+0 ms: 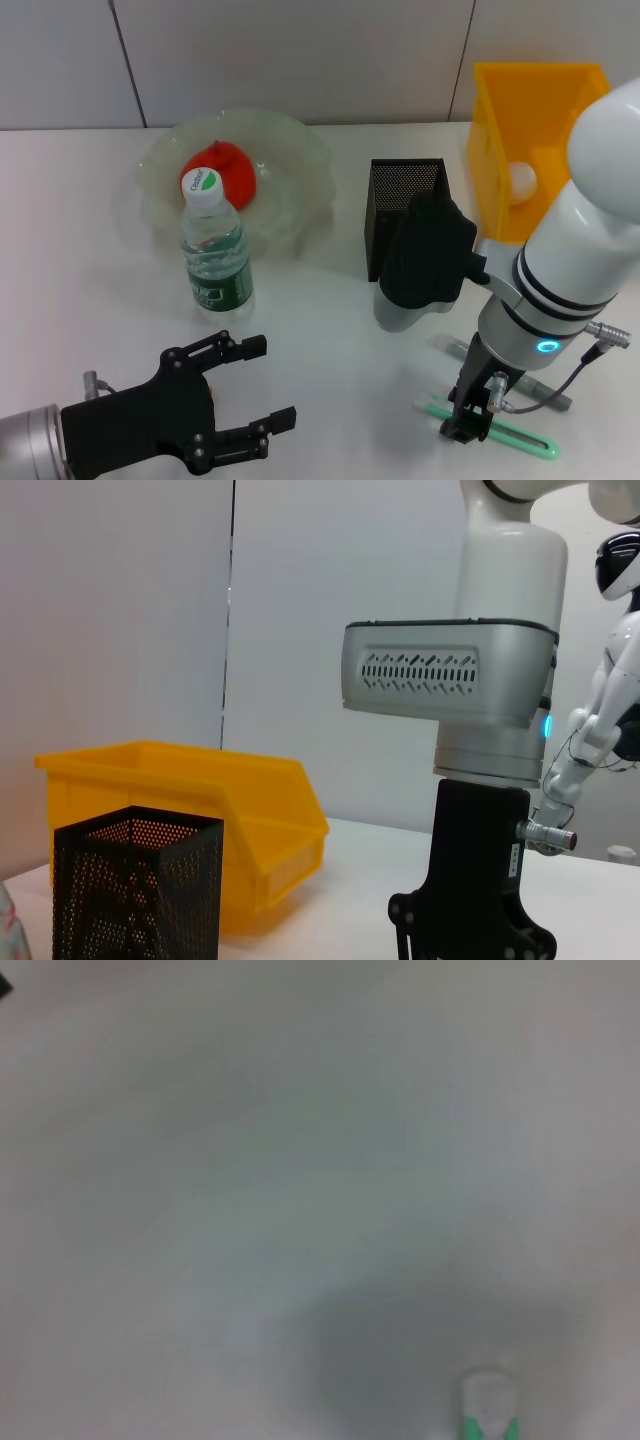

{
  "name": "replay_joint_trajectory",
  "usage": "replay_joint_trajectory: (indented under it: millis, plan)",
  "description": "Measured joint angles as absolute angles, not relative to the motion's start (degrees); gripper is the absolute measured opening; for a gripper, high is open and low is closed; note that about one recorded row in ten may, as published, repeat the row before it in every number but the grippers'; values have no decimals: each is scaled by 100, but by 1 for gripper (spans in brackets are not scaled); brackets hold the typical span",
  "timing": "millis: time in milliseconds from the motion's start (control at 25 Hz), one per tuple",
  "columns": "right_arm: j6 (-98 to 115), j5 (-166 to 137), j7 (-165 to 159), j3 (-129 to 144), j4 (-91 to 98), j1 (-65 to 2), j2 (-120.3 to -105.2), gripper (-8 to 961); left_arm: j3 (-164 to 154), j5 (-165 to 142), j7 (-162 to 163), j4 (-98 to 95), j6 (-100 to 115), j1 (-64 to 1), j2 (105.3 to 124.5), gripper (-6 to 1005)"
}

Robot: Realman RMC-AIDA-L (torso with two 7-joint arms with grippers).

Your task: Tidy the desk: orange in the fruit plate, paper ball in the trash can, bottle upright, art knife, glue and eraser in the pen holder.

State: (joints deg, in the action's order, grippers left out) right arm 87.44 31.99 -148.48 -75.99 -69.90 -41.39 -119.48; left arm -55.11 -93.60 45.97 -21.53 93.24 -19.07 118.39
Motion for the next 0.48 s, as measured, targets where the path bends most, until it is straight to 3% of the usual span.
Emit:
replay_joint_trajectory:
  millis: [120,320,480]
  plan:
    - [8721,3199,-14837,-7597,-6943,-4149,-11949,401,-5511,-9360,4597,-2153,9337,-1907,11839,806]
    - [8718,3225,-14812,-7627,-6956,-4146,-11952,232,-5510,-9360,4597,-2153,9341,-1907,11839,806]
    - [8794,3442,-14791,-7740,-7018,-4134,-11944,193,-5510,-9360,4597,-2150,9343,-1907,11839,805]
